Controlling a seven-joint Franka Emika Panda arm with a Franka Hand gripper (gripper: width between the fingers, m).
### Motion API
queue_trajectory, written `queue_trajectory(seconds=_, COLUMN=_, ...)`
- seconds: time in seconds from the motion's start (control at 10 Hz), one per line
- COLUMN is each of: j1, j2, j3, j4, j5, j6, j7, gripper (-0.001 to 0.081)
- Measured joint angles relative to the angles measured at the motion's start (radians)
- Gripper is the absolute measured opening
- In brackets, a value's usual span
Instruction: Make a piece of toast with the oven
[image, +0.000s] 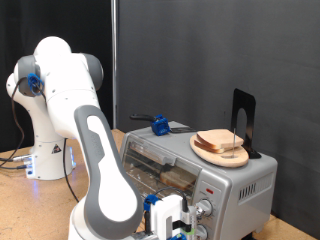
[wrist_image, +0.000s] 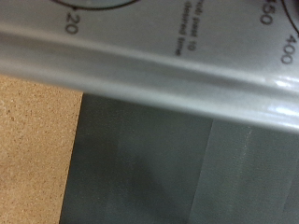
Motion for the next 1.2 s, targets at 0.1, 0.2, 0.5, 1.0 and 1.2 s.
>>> queue_trajectory(seconds=0.1, j1=0.002, j2=0.0, j3=0.0, j4=-0.002, j5=0.0, j6=0.0, j7=-0.012, gripper=0.0808)
queue_trajectory(seconds=0.2, j1=0.004, j2=-0.002, j3=0.001, j4=-0.006, j5=0.0, j6=0.0, j7=-0.023, gripper=0.0808)
queue_trajectory(seconds=0.5, j1=0.003, j2=-0.028, j3=0.003, j4=-0.03, j5=0.001, j6=-0.01, j7=-0.038, gripper=0.0717)
queue_trajectory(seconds=1.0, j1=0.0, j2=-0.045, j3=-0.01, j4=-0.08, j5=0.0, j6=0.015, j7=-0.039, gripper=0.0152)
queue_trajectory(seconds=1.2, j1=0.0, j2=-0.045, j3=-0.01, j4=-0.08, j5=0.0, j6=0.016, j7=-0.039, gripper=0.0094)
